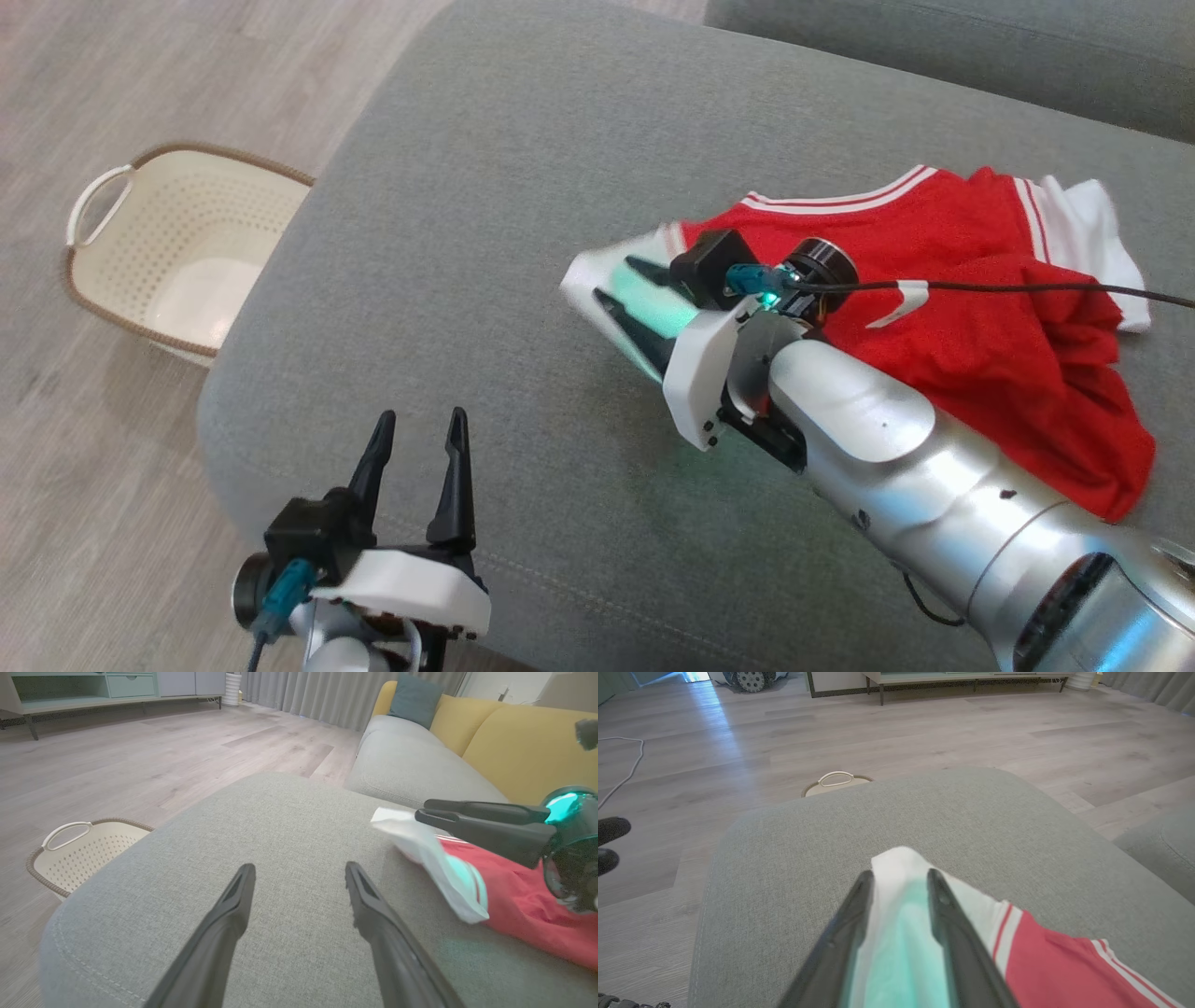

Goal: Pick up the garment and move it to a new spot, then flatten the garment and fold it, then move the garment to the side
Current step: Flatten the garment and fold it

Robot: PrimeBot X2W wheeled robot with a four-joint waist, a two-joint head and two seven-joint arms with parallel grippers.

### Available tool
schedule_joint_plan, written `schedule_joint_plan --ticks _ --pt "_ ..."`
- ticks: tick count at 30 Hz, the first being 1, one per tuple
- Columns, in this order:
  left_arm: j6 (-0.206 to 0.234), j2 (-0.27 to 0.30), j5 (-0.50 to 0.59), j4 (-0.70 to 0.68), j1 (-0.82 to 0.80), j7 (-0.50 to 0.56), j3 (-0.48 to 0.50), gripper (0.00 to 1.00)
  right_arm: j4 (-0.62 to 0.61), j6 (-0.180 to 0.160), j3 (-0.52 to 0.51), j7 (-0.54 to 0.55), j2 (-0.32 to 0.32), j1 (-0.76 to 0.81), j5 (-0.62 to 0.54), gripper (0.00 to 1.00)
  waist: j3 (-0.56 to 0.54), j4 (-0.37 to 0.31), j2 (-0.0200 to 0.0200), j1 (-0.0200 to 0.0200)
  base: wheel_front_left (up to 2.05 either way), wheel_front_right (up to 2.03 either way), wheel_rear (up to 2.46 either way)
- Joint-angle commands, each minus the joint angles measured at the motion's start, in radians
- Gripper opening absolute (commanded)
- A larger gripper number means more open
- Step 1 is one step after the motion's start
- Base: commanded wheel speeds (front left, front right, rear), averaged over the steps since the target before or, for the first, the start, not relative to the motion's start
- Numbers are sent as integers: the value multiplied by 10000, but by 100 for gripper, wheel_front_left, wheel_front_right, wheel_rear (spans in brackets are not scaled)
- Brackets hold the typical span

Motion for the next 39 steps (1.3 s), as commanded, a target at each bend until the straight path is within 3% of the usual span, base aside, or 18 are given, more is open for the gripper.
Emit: schedule_joint_plan --ticks 1,6,11,17,23,27,31,39 --pt "64 -22 -66 -332 -288 -122 331 100 -137 65 -12 -190 203 -179 148 100 7 -123 0 0 0 0 0" --pt "49 -22 -48 -404 -271 -122 423 100 116 65 -8 -826 203 -365 483 100 -2 -730 0 0 0 0 0" --pt "73 -22 24 -489 -194 -122 579 100 908 65 -635 -1578 132 -413 530 100 -141 -1532 0 0 0 0 0" --pt "50 -22 105 -585 -137 -122 720 100 1353 65 -1725 -1944 -584 17 233 100 -261 -2440 0 0 0 0 0" --pt "31 -22 148 -684 -76 -122 833 100 -3 65 -4127 -1963 -1878 1249 -859 100 -192 -3188 0 0 0 0 0" --pt "-6 -22 205 -701 -142 -122 845 100 -989 65 -5340 -1964 -2367 2724 -1971 100 -99 -3465 0 0 0 0 0" --pt "-53 -22 263 -679 -187 -122 883 100 -1806 65 -6004 -1897 -2435 3908 -2781 100 -47 -3587 0 0 0 0 0" --pt "-119 -22 324 -612 -302 -122 883 100 -3280 65 -6706 -929 -1952 5114 -3568 100 -31 -3511 0 0 0 0 0"
